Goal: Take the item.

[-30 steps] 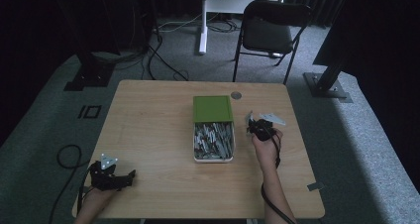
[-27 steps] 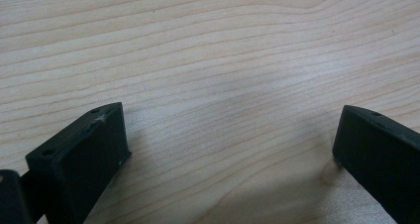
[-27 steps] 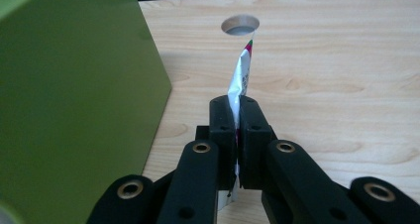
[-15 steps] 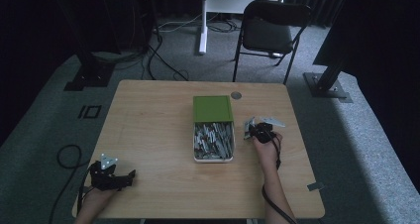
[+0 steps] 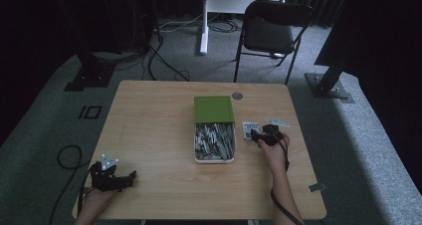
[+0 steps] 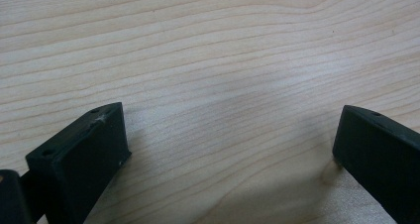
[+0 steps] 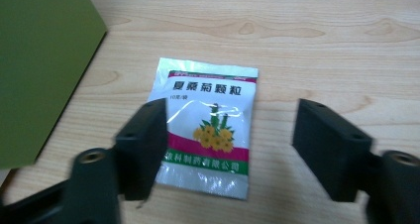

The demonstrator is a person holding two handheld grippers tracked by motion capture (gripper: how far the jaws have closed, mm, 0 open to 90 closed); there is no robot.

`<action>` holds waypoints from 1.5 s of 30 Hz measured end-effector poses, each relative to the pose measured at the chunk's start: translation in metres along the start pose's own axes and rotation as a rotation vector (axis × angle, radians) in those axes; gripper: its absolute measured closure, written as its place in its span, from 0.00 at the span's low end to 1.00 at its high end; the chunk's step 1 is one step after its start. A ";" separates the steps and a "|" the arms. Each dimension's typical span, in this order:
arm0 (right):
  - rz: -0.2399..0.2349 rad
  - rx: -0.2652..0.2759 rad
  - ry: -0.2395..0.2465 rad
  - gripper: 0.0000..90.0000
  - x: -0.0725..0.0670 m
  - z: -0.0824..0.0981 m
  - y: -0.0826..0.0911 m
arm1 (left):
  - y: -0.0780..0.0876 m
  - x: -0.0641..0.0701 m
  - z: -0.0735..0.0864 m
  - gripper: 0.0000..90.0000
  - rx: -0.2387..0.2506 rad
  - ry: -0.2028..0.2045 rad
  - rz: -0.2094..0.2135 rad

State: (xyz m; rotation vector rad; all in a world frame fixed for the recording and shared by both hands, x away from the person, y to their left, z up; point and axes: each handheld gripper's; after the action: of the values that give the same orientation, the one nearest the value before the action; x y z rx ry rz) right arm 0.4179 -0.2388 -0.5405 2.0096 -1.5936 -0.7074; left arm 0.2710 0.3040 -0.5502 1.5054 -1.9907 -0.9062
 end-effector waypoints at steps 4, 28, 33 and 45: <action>0.016 0.021 -0.019 0.21 0.003 0.005 0.008 | 0.000 0.000 0.000 0.01 0.000 0.000 0.000; 0.097 0.012 -0.039 0.18 0.032 0.032 0.061 | 0.000 0.000 0.000 0.01 0.001 0.000 0.000; 0.104 0.006 -0.044 0.18 0.039 0.041 0.070 | 0.000 0.000 0.000 0.01 0.000 -0.002 0.000; 0.109 -0.009 -0.037 0.18 0.042 0.060 0.086 | 0.000 0.000 0.000 0.01 0.000 -0.002 0.000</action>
State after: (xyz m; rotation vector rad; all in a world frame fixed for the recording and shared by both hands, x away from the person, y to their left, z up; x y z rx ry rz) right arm 0.3240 -0.3007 -0.5339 1.8967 -1.7039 -0.7133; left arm 0.2710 0.3042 -0.5503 1.5052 -1.9918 -0.9090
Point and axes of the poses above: each handheld gripper's, and its own axes: y roughly backward along the jaws, z roughly out of its underside, x roughly to its right, and after that the axes turned 2 degrees about -x, right-handed
